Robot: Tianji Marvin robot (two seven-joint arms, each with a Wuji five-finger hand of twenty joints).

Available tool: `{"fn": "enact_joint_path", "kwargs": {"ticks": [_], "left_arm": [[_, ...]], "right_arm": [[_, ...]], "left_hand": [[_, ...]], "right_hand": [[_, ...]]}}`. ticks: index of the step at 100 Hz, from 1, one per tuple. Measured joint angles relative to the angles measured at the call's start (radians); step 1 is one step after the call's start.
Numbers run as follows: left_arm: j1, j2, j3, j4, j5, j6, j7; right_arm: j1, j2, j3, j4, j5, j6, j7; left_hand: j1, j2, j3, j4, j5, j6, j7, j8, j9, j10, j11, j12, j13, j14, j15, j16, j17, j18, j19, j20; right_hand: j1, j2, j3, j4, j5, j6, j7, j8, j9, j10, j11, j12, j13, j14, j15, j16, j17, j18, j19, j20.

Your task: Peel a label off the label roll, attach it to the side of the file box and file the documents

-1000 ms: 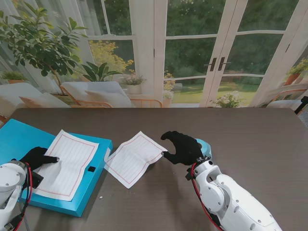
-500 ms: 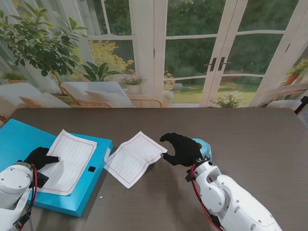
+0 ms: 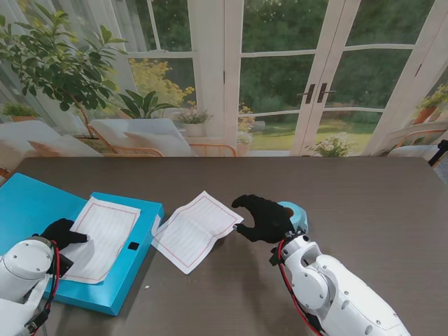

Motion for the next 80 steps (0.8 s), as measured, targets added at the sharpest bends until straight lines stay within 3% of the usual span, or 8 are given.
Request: {"fn": "enact_joint_path", "kwargs": {"ticks": [10,14,15,21,33,49,65,80], "left_arm": [[0.001,0.0,0.002,-0.002,0.003,0.013,0.002],[0.001,0.0,0.003,-0.002,0.01,0.015,0.0],[0.001,0.0,0.003,-0.002,0.013,0.016,-0.001],[0.001,0.002,0.005,-0.002,0.035,0.016,-0.011],[-0.002,0.006,0.011,0.001,0.072,0.016,-0.017],[-0.006,0.012,0.013,0.004,0.104,0.021,-0.032],[-0.005,0.027,0.01,-0.016,0.142,0.052,-0.117],[-0.004,0.039,0.008,-0.023,0.179,0.052,-0.144]], "right_arm": [[0.0,0.0,-0.001,0.002,0.001,-0.002,0.0],[0.0,0.0,-0.001,0.003,0.002,-0.003,0.0],[0.0,0.0,-0.001,0.003,0.002,-0.003,0.0],[0.0,0.0,-0.001,0.004,0.004,-0.004,0.0],[0.001,0.0,-0.003,0.007,0.007,-0.008,-0.001],[0.001,-0.001,-0.006,0.011,0.012,-0.013,-0.001],[0.001,-0.001,-0.008,0.014,0.013,-0.017,-0.001],[0.001,-0.001,-0.01,0.016,0.016,-0.019,-0.002]], "left_hand": [[-0.002,0.0,0.0,0.0,0.0,-0.002,-0.17,-0.057,-0.045,0.002,-0.021,-0.056,-0.022,0.0,-0.001,-0.001,-0.02,-0.003,0.0,0.0],[-0.034,0.001,0.011,0.008,0.004,-0.002,-0.275,-0.071,-0.069,0.008,-0.024,-0.137,-0.031,0.0,-0.009,-0.001,-0.024,-0.007,0.0,0.0],[-0.039,0.001,0.009,-0.015,0.01,-0.002,-0.3,-0.073,-0.075,0.01,-0.024,-0.159,-0.032,0.0,-0.01,-0.001,-0.028,-0.008,0.0,0.0],[-0.12,0.001,0.1,-0.026,0.04,-0.003,-0.472,-0.096,-0.105,0.016,-0.033,-0.303,-0.057,0.0,-0.029,-0.003,-0.046,-0.019,0.0,0.0],[-0.198,0.001,0.158,-0.026,0.065,0.006,-0.694,-0.152,-0.15,0.037,-0.106,-0.434,-0.107,0.009,-0.1,-0.032,-0.08,-0.026,-0.026,0.0],[-0.22,0.001,0.14,-0.026,0.091,0.007,-0.822,-0.171,-0.168,0.045,-0.184,-0.561,-0.152,0.036,-0.294,-0.147,-0.119,-0.026,-0.166,-0.059],[-0.252,0.011,0.094,-0.026,0.103,0.007,-0.88,-0.179,-0.174,0.046,-0.223,-0.617,-0.186,0.041,-0.411,-0.215,-0.146,-0.026,-0.254,-0.091],[-0.25,0.011,0.063,-0.026,0.103,0.007,-0.925,-0.191,-0.205,0.049,-0.247,-0.667,-0.255,0.053,-0.522,-0.285,-0.194,-0.026,-0.367,-0.129]], "right_hand": [[0.0,0.0,0.0,0.0,0.0,0.003,0.0,0.0,0.0,0.0,0.0,0.0,0.0,0.0,0.0,0.0,0.0,0.0,0.0,0.0],[0.0,0.0,0.0,0.0,0.0,0.004,0.0,0.0,0.0,0.0,0.0,0.0,0.0,0.0,0.0,0.0,0.0,0.0,0.0,0.0],[0.0,0.0,0.0,0.0,0.0,0.006,0.0,0.0,0.0,0.0,0.001,0.0,0.0,0.0,0.0,0.0,0.0,0.0,0.0,0.0],[0.0,0.0,0.0,0.0,0.0,0.007,0.0,0.0,0.0,0.0,0.002,0.0,0.0,0.0,0.0,0.0,0.0,0.0,0.0,0.0],[0.0,0.0,0.0,0.0,0.0,0.007,0.0,0.0,0.0,0.0,0.002,0.0,0.0,0.0,0.0,0.0,0.0,0.0,0.0,0.0],[0.0,0.0,0.0,0.0,0.0,0.007,0.0,0.0,0.0,0.0,0.002,0.0,0.0,0.0,0.0,0.0,0.0,0.0,0.0,0.0],[0.0,0.0,0.0,0.0,0.0,0.007,0.0,0.0,0.0,0.0,0.002,0.0,0.0,0.0,0.0,0.0,0.0,0.0,0.0,0.0],[0.0,0.0,0.0,0.0,0.0,0.008,0.0,0.0,0.0,0.0,0.002,0.0,0.0,0.0,0.0,0.0,0.0,0.0,0.0,0.0]]}}
